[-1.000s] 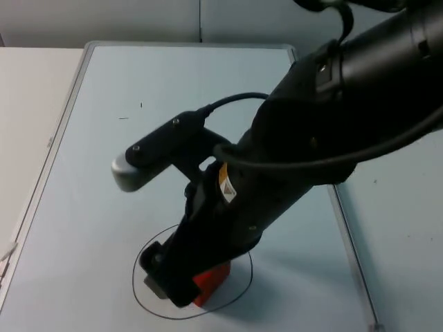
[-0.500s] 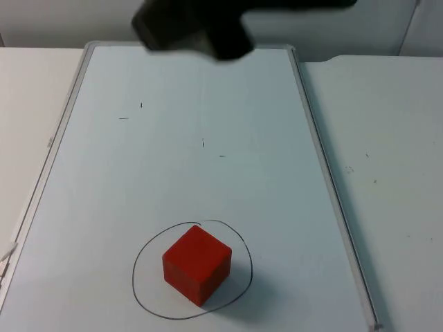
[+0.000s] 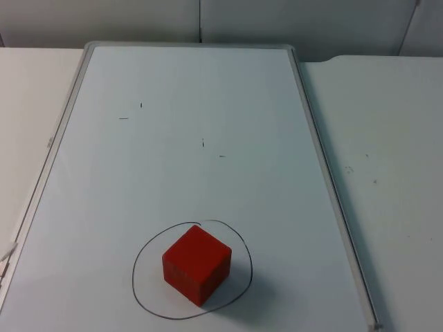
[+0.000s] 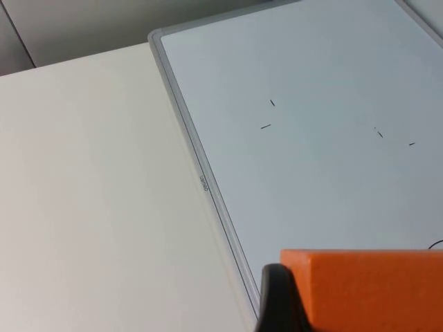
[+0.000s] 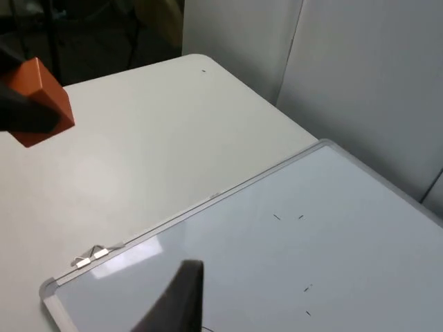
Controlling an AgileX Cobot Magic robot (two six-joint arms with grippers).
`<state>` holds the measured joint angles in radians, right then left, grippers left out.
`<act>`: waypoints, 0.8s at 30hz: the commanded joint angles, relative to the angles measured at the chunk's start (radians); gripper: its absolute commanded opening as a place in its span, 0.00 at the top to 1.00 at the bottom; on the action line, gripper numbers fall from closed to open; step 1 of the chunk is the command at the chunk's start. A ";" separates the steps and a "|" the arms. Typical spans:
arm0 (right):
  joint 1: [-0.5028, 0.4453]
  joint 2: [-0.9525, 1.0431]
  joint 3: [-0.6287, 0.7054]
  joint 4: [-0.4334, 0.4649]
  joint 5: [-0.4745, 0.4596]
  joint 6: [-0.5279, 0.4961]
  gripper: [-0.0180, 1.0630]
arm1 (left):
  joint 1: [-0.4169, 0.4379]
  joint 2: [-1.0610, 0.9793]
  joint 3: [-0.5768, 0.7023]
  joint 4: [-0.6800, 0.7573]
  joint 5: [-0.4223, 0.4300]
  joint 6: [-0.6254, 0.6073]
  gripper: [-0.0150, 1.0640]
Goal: Pick up one cube with the left hand and another cube with the right hand. First place the cube in the right hand at the target position, then stack the cube in the left hand on top.
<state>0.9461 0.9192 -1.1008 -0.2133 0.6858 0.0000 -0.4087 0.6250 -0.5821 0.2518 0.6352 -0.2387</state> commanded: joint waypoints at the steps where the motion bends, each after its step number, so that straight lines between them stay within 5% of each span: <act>1: 0.003 -0.021 0.004 0.006 0.028 -0.010 0.06 | -0.006 -0.007 0.002 -0.009 -0.016 -0.008 0.87; 5: 0.003 -0.047 0.012 0.008 0.038 -0.022 0.06 | -0.006 -0.007 0.002 -0.009 -0.016 -0.008 0.87; 14: 0.003 -0.210 0.311 0.008 -0.249 0.064 0.06 | -0.006 -0.007 0.002 0.002 -0.016 -0.005 0.87; 24: 0.003 -0.255 0.325 0.008 -0.227 0.080 0.06 | -0.006 -0.007 0.002 0.000 -0.020 0.021 0.87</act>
<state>0.9461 0.6672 -0.7822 -0.2075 0.4702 0.0742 -0.4087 0.6250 -0.5821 0.2553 0.6335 -0.2255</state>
